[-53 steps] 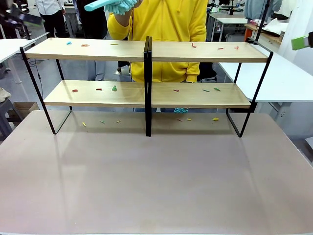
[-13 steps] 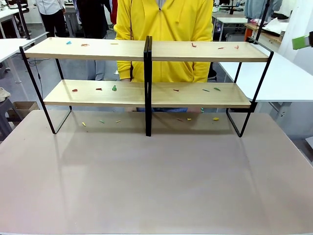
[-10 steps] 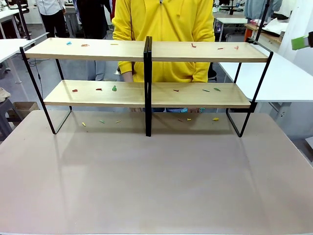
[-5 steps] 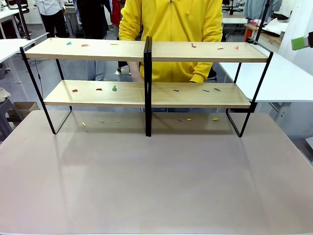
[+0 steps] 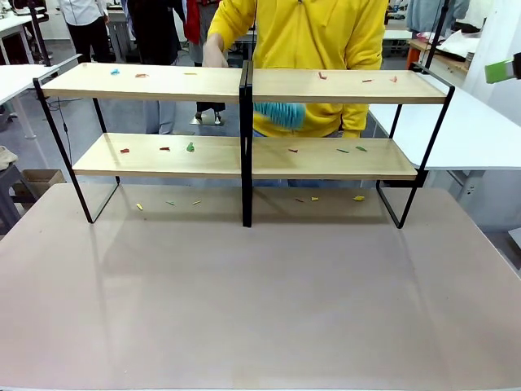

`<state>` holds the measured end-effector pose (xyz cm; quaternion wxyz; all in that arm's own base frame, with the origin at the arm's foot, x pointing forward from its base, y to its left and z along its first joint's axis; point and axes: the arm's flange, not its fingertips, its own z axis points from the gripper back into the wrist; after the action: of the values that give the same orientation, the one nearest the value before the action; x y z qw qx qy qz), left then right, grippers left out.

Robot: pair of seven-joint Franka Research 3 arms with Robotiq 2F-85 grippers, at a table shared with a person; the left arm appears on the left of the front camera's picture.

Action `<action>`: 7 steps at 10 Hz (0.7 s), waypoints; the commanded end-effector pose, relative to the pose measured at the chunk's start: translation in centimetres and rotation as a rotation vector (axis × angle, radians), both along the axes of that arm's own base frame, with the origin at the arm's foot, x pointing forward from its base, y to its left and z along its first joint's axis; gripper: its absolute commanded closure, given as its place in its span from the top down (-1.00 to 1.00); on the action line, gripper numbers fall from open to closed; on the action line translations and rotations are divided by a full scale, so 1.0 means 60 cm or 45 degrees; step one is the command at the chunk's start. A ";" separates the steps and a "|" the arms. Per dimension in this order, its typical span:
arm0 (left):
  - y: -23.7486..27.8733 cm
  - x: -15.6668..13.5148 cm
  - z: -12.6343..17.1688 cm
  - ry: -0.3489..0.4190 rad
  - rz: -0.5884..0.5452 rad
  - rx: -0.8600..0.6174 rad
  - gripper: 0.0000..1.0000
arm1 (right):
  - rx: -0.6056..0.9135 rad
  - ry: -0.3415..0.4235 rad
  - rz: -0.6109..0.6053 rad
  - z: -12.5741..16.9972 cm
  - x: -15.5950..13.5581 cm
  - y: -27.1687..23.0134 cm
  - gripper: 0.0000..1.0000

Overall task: Clean the shelves.
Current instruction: Clean a randomly selected level of the Shelf with the Duster.

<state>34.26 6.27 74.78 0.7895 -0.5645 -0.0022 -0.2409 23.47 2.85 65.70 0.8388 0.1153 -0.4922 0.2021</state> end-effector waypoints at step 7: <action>-0.045 -0.017 0.044 0.076 -0.206 -0.044 -0.75 | 0.007 0.001 0.004 0.000 0.001 -0.002 1.00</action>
<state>35.72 -3.54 76.89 0.7959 -0.5448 0.0733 -0.2535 23.48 2.83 65.68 0.8389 0.1155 -0.4921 0.2019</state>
